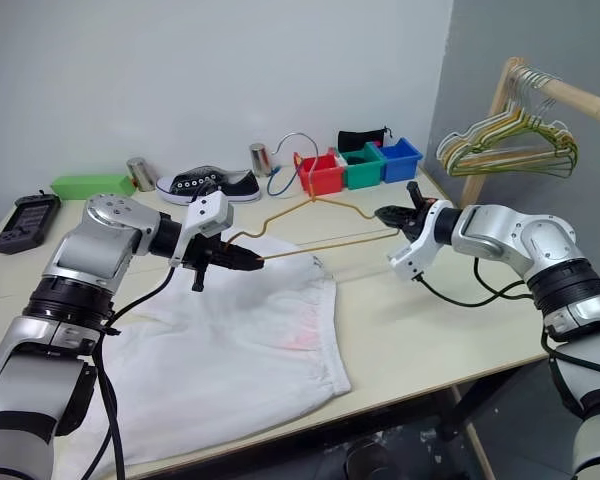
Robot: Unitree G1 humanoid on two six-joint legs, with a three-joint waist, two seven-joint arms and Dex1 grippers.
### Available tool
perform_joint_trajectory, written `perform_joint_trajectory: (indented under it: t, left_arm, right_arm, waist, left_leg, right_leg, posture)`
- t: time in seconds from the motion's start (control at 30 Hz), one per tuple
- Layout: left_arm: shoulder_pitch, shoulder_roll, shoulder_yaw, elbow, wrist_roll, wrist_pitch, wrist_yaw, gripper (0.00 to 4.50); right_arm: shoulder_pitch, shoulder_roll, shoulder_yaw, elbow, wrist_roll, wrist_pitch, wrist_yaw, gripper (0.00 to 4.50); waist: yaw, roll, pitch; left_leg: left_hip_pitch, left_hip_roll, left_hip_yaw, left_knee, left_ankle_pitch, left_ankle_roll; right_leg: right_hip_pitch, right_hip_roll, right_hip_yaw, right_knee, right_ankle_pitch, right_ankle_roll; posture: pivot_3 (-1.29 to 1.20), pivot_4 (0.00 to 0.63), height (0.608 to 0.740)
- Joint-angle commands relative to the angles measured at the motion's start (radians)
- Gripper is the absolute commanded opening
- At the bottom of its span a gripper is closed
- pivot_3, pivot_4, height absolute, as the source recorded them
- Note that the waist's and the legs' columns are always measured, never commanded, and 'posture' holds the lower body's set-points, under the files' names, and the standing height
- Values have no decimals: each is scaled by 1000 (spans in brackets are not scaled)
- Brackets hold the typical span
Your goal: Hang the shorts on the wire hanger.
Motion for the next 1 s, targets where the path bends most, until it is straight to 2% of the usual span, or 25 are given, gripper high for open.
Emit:
perform_joint_trajectory:
  t: [0.03, 0.17, 0.3, 0.33, 0.43, 0.6, 0.83, 1.0]
  left_arm:
    - [-9, -13, 11, -4, 40, -101, 65, 0]
    - [9, -24, 21, 17, 86, -218, 161, 0]
    - [40, -20, 25, 10, 132, -336, 249, 0]
    - [47, -18, 24, 6, 146, -364, 271, 0]
    - [62, -22, 27, -6, 178, -455, 339, 0]
    - [80, -52, 31, -61, 182, -510, 395, 0]
    - [114, -79, 37, -180, 135, -498, 387, 0]
    - [136, -70, 31, -209, 163, -513, 395, 0]
  right_arm:
    - [36, 22, -75, -20, 360, 84, 304, 559]
    - [126, 36, -147, -180, 677, 333, 592, 1424]
    - [187, 28, -215, -327, 872, 670, 781, 2523]
    - [196, 23, -230, -359, 912, 742, 817, 2680]
    - [206, 23, -275, -425, 980, 925, 860, 3281]
    - [205, 29, -268, -396, 966, 1037, 879, 4372]
    - [172, 83, -227, -264, 907, 1043, 857, 4459]
    - [149, 100, -227, -190, 875, 1004, 860, 4459]
  waist:
    - [0, -1, 0]
    - [0, -1, -1]
    - [1, -1, -1]
    - [2, -1, -1]
    - [2, -1, -1]
    - [3, -1, -1]
    - [-2, -1, -1]
    - [0, -1, 0]
  left_leg:
    - [0, 0, 0, 0, 0, 0]
    - [0, 0, -1, 1, 0, 0]
    - [0, 0, -1, 2, 0, 0]
    - [0, 0, -1, 2, 0, 0]
    - [0, 0, -2, 2, 0, 0]
    - [0, 0, -2, 2, 0, 0]
    - [-1, 0, 0, 1, 0, 0]
    - [-1, 0, 0, 1, 0, 0]
  right_leg:
    - [0, 0, 0, 0, 0, 0]
    - [3, 0, -1, -1, 0, 0]
    - [2, 0, -1, 0, 0, 1]
    - [2, 0, -1, 0, 0, 1]
    - [2, 0, -1, 0, 0, 1]
    - [1, 0, -1, 0, 0, 1]
    - [0, 0, 0, 0, 0, 1]
    - [-1, 0, 0, 0, 0, 1]
  posture:
    - [-307, 3, 740]
    - [-311, 7, 740]
    - [-314, 12, 740]
    - [-315, 13, 740]
    - [-318, 16, 740]
    - [-317, 14, 740]
    - [-308, 14, 740]
    - [-300, 16, 740]
